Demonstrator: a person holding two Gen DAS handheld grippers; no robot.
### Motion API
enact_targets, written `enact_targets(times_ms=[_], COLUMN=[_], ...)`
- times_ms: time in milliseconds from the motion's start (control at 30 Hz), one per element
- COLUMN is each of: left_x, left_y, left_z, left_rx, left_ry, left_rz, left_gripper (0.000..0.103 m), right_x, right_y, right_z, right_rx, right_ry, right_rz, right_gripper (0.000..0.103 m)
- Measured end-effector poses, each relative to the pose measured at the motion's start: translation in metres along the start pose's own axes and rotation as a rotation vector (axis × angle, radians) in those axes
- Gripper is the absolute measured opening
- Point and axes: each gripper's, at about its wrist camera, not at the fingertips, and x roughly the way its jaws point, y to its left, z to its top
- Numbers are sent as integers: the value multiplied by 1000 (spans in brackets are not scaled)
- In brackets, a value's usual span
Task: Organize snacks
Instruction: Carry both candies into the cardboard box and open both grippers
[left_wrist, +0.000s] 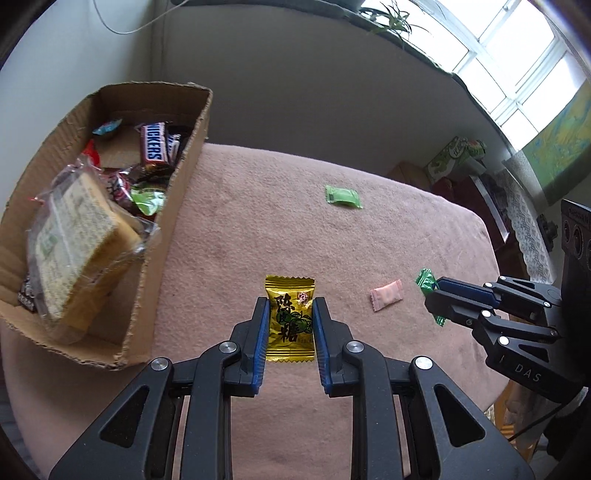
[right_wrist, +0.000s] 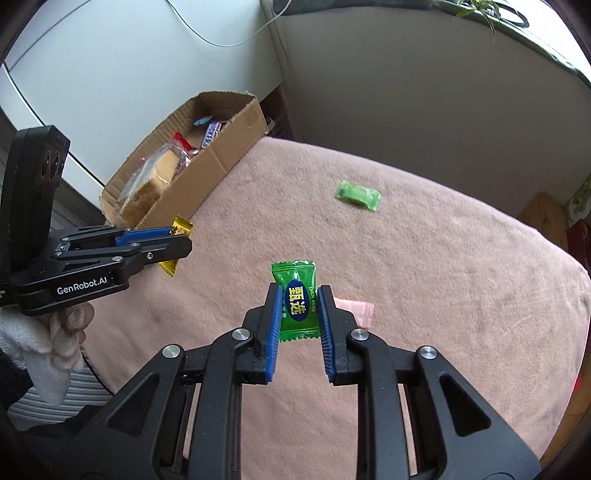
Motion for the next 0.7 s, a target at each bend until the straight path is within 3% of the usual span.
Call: enact_targets(times_ms=[333,700], left_x=[-45,-72], left_y=[58,101], left_z=[7,11], left_rx=[-126,-173], left_ry=[-105,-146], left_rz=[85,194], left_gripper=[21,21], right_x=[-2,18], right_y=[47,94], right_z=[68,128], right_rx=[-125,-247], right_ry=[-73,-95], right_rz=[26,46], right_gripper=[20,20])
